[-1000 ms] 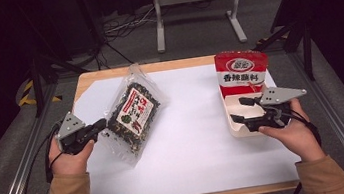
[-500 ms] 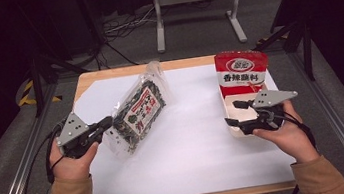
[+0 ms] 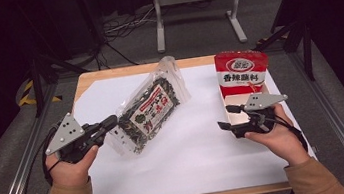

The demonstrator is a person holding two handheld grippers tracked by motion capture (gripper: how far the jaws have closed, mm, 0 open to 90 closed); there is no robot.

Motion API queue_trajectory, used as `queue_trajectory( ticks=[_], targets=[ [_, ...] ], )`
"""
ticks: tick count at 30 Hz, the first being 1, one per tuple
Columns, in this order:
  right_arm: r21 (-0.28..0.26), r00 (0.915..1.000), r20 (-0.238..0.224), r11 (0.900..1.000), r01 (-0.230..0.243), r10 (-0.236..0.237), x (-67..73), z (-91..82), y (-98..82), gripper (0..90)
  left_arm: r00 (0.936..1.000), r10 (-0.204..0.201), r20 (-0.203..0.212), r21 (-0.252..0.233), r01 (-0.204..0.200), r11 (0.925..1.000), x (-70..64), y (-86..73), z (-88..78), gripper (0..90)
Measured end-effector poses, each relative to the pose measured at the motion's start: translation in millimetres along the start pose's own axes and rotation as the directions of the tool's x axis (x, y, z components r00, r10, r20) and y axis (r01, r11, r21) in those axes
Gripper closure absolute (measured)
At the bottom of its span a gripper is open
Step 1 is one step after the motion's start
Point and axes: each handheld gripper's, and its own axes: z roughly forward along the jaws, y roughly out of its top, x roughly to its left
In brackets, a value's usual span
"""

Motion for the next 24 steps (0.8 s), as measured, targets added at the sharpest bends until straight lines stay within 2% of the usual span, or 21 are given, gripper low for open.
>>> queue_trajectory(
  ticks=[2, 9, 10, 12, 18, 24],
  targets=[
    [0.001, 1.0, -0.003, 1.0, 0.0, 0.0, 1.0, 2.0, -0.2, 35.4, 1.0, 0.007, -0.003, -0.005, -0.007, 1.0, -1.7, 1.2, -0.5, 88.8],
    [-0.01, 0.999, -0.036, 1.0, -0.025, 0.025, 11.0, 18.1, -1.2, 32.5, 0.9989, 0.028, 0.039, -0.036, -0.027, 0.999, -10.0, 7.8, -0.4, 88.8],
    [-0.005, 0.9989, -0.038, 1.0, -0.028, 0.028, 12.1, 19.7, -1.6, 32.4, 0.9977, 0.033, 0.058, -0.041, -0.031, 0.9987, -10.7, 9.1, -0.6, 88.9],
    [0.001, 0.9986, -0.044, 1.0, -0.029, 0.029, 14.0, 22.8, -2.4, 32.3, 0.9979, 0.034, 0.056, -0.049, -0.031, 0.9983, -12.5, 10.2, -1.2, 88.8],
    [0.033, 0.9977, -0.061, 0.999, -0.027, 0.029, 23.7, 39.4, -4.6, 30.9, 0.9943, 0.05, 0.094, -0.071, -0.043, 0.9965, -20.3, 15.8, -0.3, 88.8],
    [0.056, 0.997, -0.071, 0.998, -0.028, 0.032, 26.6, 48.9, -5.4, 30.8, 0.9894, 0.059, 0.133, -0.085, -0.047, 0.9952, -26.5, 18.9, 2.4, 88.8]
  ],
)
